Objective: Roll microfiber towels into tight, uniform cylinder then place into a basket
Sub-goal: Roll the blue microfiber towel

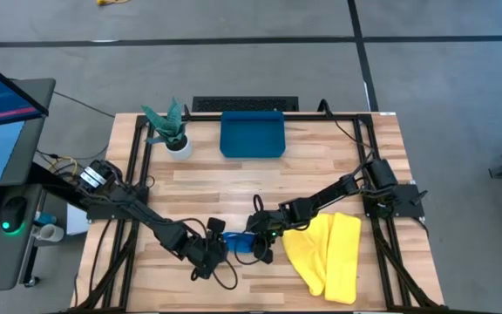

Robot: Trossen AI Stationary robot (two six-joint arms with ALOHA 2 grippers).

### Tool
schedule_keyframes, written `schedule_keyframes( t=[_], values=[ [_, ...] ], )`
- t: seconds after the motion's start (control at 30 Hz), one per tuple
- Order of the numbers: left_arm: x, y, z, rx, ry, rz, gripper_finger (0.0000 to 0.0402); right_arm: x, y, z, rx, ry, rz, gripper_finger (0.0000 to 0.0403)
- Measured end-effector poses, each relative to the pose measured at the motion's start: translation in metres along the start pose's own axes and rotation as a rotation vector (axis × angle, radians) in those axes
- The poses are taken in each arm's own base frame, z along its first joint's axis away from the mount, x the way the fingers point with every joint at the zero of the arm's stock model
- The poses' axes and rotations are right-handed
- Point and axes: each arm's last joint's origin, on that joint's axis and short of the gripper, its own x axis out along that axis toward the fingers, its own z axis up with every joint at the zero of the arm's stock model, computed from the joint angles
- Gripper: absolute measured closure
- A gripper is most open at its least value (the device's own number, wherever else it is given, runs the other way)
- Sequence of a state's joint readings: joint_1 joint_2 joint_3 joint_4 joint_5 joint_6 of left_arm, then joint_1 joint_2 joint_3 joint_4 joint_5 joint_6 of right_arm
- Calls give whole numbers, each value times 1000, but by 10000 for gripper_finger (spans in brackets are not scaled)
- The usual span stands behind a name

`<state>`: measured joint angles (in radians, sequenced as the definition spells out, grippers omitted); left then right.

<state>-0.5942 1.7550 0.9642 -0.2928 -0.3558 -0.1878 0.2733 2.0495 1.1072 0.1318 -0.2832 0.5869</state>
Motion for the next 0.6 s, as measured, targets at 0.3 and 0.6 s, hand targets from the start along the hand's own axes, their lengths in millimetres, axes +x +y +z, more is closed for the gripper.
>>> schedule_keyframes(
  t=[0.3,0.6],
  values=[
    [18,11,-8,-65,97,48,278,0,1,0,-3,-2,3,373],
    [27,20,-12,-196,150,30,285,1,2,0,-53,-5,6,369]
  ],
)
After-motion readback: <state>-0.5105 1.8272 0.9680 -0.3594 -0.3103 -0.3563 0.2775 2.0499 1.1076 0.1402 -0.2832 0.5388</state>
